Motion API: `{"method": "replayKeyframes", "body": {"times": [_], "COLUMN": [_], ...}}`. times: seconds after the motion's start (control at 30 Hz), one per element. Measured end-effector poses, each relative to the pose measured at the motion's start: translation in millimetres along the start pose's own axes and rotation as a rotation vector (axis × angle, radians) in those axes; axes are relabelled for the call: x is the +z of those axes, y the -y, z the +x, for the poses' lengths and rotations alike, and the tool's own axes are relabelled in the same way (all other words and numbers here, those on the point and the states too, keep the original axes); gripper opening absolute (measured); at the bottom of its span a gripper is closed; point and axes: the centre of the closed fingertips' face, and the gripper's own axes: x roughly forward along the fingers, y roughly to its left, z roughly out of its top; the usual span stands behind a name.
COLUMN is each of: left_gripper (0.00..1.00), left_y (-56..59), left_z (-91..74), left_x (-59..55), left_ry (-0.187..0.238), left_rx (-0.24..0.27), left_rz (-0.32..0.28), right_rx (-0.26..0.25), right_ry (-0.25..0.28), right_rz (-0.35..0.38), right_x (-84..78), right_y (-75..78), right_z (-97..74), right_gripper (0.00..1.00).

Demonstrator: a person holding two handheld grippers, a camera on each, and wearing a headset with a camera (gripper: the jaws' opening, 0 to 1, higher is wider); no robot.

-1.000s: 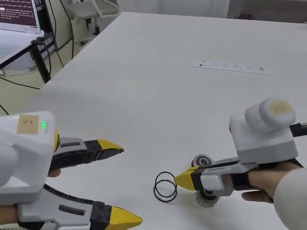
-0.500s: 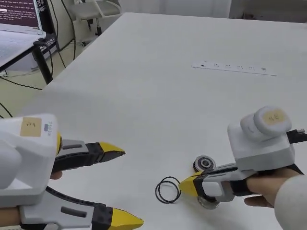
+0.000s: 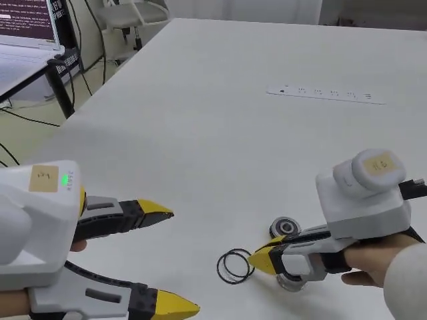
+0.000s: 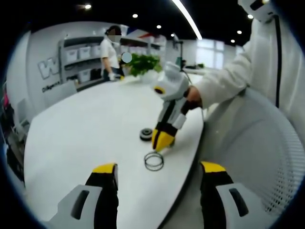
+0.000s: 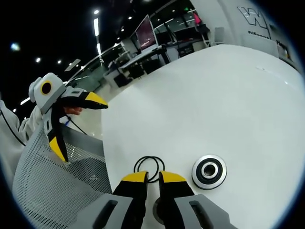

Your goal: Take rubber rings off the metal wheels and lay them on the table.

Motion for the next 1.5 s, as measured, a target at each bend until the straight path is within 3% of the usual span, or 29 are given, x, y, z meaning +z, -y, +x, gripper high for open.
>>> {"method": "replayKeyframes", "body": {"times": [0.33,0.57,0.7,0.83,1.07,1.37,1.5], "left_gripper": [0.7,0.71,0.72,0.73,0.73,0.72,0.72], "left_y": [-1.3,0.0,2.2,2.7,-9.1,-23.9,-29.4], "left_z": [-0.3,-0.4,0.0,0.3,4.5,17.9,33.2], "left_x": [-0.1,2.4,8.6,26.2,54.2,90.6,116.9], "left_ry": [0.0,-0.008,-0.008,0.01,0.014,0.039,0.066], "left_rx": [0.006,-0.001,-0.013,-0.027,-0.033,-0.051,-0.072], "left_rz": [-0.001,0.027,0.05,0.09,0.182,0.266,0.324], "right_rx": [-0.015,-0.025,-0.044,-0.075,-0.127,-0.176,-0.176], "right_ry": [-0.001,0.074,0.159,0.213,0.271,0.294,0.273], "right_rz": [-0.036,-0.062,-0.065,-0.052,-0.023,0.018,0.037], "right_x": [2.0,19.0,36.2,44.7,49.3,42.9,33.1], "right_y": [2.0,5.5,12.2,22.5,39.9,60.4,66.4], "right_z": [-2.3,-14.2,-27.1,-39.1,-59.4,-75.5,-73.0], "right_gripper": [0.1,0.14,0.18,0.21,0.21,0.21,0.22]}}
